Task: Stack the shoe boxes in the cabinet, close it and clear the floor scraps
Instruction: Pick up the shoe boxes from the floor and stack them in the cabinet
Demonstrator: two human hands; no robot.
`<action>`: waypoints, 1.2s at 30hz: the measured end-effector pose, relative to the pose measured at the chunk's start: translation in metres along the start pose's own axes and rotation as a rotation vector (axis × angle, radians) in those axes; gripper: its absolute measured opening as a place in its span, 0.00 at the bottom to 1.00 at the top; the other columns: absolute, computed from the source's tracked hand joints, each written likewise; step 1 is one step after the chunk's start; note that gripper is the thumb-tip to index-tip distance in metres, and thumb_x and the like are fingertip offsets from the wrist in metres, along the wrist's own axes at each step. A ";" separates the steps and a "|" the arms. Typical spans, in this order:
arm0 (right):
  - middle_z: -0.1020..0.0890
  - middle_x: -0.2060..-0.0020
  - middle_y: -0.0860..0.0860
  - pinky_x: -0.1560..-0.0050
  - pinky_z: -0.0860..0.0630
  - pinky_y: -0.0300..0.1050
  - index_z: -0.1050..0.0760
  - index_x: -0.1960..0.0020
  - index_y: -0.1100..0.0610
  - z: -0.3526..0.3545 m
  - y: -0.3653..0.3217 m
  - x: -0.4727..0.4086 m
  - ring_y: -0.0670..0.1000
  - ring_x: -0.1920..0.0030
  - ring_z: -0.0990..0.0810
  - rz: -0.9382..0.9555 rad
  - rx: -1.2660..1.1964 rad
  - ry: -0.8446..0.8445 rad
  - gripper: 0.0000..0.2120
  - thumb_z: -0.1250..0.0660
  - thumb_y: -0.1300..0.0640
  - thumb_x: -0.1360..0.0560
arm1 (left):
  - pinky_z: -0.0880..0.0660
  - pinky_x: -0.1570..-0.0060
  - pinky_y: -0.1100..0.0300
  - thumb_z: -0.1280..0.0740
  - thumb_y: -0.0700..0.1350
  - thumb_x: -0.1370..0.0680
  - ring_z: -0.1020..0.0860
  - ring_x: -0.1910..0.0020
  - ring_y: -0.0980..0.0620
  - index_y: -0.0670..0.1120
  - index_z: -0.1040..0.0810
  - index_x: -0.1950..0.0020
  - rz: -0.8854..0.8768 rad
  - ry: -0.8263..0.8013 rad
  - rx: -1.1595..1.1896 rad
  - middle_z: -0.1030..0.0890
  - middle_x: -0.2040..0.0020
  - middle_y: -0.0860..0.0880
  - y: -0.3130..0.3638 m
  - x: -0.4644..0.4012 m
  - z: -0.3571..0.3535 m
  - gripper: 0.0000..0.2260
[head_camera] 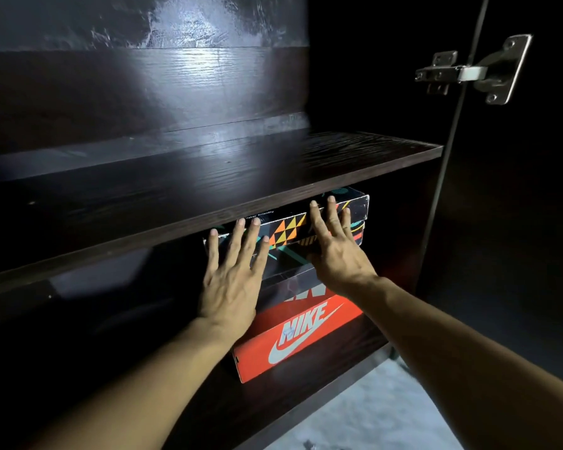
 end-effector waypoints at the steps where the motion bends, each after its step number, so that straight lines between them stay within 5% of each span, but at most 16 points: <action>1: 0.69 0.24 0.48 0.29 0.39 0.57 0.68 0.23 0.43 -0.001 0.002 -0.004 0.61 0.24 0.65 -0.004 0.039 -0.040 0.45 0.37 0.62 0.23 | 0.69 0.30 0.37 0.35 0.44 0.24 0.67 0.24 0.40 0.47 0.59 0.21 0.010 -0.018 -0.007 0.68 0.23 0.41 -0.001 -0.002 -0.001 0.41; 8: 0.71 0.26 0.44 0.30 0.36 0.56 0.71 0.26 0.39 0.003 0.010 -0.022 0.60 0.22 0.56 -0.034 0.069 -0.189 0.50 0.36 0.66 0.25 | 0.70 0.31 0.38 0.37 0.33 0.26 0.70 0.25 0.41 0.46 0.63 0.22 0.018 -0.109 -0.017 0.72 0.24 0.41 0.006 -0.016 -0.001 0.43; 11: 0.71 0.25 0.45 0.47 0.26 0.46 0.70 0.25 0.39 0.012 0.008 -0.018 0.61 0.24 0.42 -0.026 0.090 -0.220 0.51 0.37 0.69 0.27 | 0.71 0.33 0.37 0.36 0.32 0.27 0.71 0.26 0.40 0.46 0.64 0.22 0.021 -0.131 -0.038 0.73 0.25 0.40 0.006 -0.015 -0.005 0.45; 13: 0.70 0.24 0.46 0.57 0.30 0.40 0.68 0.24 0.39 0.019 0.007 -0.014 0.61 0.27 0.35 -0.026 0.104 -0.231 0.50 0.37 0.69 0.27 | 0.72 0.34 0.37 0.35 0.33 0.28 0.71 0.26 0.39 0.45 0.64 0.22 0.019 -0.161 -0.040 0.73 0.25 0.40 0.007 -0.015 -0.002 0.45; 16: 0.66 0.23 0.48 0.55 0.26 0.43 0.66 0.23 0.40 0.029 0.006 -0.001 0.58 0.32 0.28 -0.011 0.118 -0.255 0.49 0.35 0.66 0.26 | 0.70 0.32 0.36 0.36 0.35 0.27 0.70 0.25 0.40 0.44 0.60 0.21 0.018 -0.208 -0.008 0.70 0.24 0.39 0.012 -0.014 0.011 0.42; 18: 0.61 0.22 0.49 0.45 0.24 0.47 0.63 0.22 0.43 0.043 0.006 0.016 0.58 0.32 0.28 -0.013 0.118 -0.277 0.47 0.33 0.62 0.26 | 0.69 0.31 0.37 0.38 0.35 0.26 0.69 0.24 0.40 0.43 0.56 0.21 -0.008 -0.227 0.042 0.67 0.23 0.39 0.020 -0.011 0.024 0.39; 20: 0.51 0.21 0.50 0.34 0.29 0.48 0.58 0.21 0.45 0.063 0.007 0.039 0.57 0.28 0.34 -0.030 0.135 -0.294 0.44 0.32 0.57 0.25 | 0.66 0.28 0.38 0.37 0.37 0.25 0.65 0.23 0.41 0.44 0.52 0.21 -0.024 -0.288 0.152 0.62 0.21 0.41 0.031 -0.006 0.035 0.36; 24: 0.27 0.31 0.55 0.37 0.27 0.47 0.44 0.23 0.46 0.119 0.020 0.096 0.56 0.34 0.26 -0.126 0.214 -0.301 0.37 0.30 0.49 0.27 | 0.44 0.26 0.44 0.29 0.51 0.27 0.41 0.25 0.40 0.45 0.34 0.27 -0.050 -0.349 0.431 0.38 0.25 0.42 0.062 0.009 0.063 0.31; 27: 0.26 0.32 0.54 0.36 0.28 0.46 0.39 0.25 0.49 0.169 0.025 0.151 0.54 0.34 0.26 -0.186 0.258 -0.330 0.34 0.31 0.45 0.27 | 0.27 0.39 0.48 0.26 0.59 0.33 0.27 0.38 0.42 0.44 0.26 0.36 -0.108 -0.441 0.577 0.27 0.40 0.45 0.093 0.022 0.099 0.31; 31: 0.24 0.34 0.52 0.39 0.25 0.48 0.34 0.27 0.49 0.237 0.042 0.233 0.53 0.40 0.22 -0.313 0.255 -0.311 0.32 0.29 0.46 0.28 | 0.22 0.50 0.54 0.28 0.64 0.40 0.20 0.48 0.45 0.50 0.21 0.47 -0.245 -0.513 0.652 0.19 0.49 0.48 0.149 0.041 0.162 0.27; 33: 0.23 0.35 0.52 0.39 0.26 0.45 0.33 0.27 0.51 0.269 0.054 0.282 0.52 0.40 0.21 -0.397 0.265 -0.296 0.31 0.29 0.46 0.28 | 0.23 0.55 0.57 0.27 0.63 0.39 0.19 0.54 0.49 0.50 0.20 0.44 -0.325 -0.563 0.691 0.18 0.54 0.51 0.186 0.055 0.197 0.27; 36: 0.20 0.39 0.52 0.46 0.27 0.41 0.26 0.33 0.52 0.316 0.064 0.360 0.53 0.42 0.21 -0.472 0.331 -0.293 0.24 0.30 0.48 0.27 | 0.24 0.46 0.54 0.26 0.63 0.34 0.20 0.45 0.48 0.50 0.31 0.28 -0.459 -0.654 0.747 0.23 0.36 0.48 0.247 0.084 0.252 0.38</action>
Point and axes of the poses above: each hand's wrist, its own x-axis away from the middle knuckle, its own z-axis out of the back of the hand, y = z × x, the point moved 6 cm from there along -x, towards the middle knuckle
